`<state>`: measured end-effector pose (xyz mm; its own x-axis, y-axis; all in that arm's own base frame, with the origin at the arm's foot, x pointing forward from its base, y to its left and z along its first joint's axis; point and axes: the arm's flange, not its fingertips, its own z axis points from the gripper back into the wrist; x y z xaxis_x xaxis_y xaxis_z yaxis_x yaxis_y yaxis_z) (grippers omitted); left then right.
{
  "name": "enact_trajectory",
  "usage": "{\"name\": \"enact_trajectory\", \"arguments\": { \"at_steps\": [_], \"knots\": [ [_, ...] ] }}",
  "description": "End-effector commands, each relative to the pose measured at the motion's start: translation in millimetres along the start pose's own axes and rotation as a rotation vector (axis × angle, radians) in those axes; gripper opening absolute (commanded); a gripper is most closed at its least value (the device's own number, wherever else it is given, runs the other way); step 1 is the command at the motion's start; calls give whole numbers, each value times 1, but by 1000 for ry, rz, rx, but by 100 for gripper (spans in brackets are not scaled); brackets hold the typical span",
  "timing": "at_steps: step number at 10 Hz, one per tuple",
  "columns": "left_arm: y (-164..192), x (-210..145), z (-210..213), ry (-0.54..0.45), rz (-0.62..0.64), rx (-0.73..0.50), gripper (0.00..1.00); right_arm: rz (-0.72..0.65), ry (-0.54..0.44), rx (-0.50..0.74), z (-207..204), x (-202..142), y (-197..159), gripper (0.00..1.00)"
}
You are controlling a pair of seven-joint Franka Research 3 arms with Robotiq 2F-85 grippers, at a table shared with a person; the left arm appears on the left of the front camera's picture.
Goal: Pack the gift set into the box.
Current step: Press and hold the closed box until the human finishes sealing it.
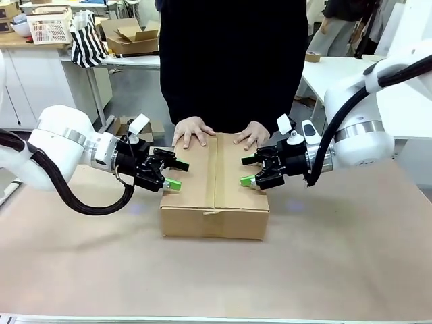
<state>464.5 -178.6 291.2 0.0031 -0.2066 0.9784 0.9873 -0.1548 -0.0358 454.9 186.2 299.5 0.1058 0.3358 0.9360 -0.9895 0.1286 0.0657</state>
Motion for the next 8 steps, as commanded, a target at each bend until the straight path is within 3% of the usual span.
{"name": "enact_trajectory", "arguments": {
  "at_steps": [1,8],
  "knots": [
    [-1,1,0,-7,-13,-6,100,-2,6,-5,0,-1,1,100],
    [-1,1,0,-7,-13,-6,100,-2,6,-5,0,-1,1,100]
  ]
}}
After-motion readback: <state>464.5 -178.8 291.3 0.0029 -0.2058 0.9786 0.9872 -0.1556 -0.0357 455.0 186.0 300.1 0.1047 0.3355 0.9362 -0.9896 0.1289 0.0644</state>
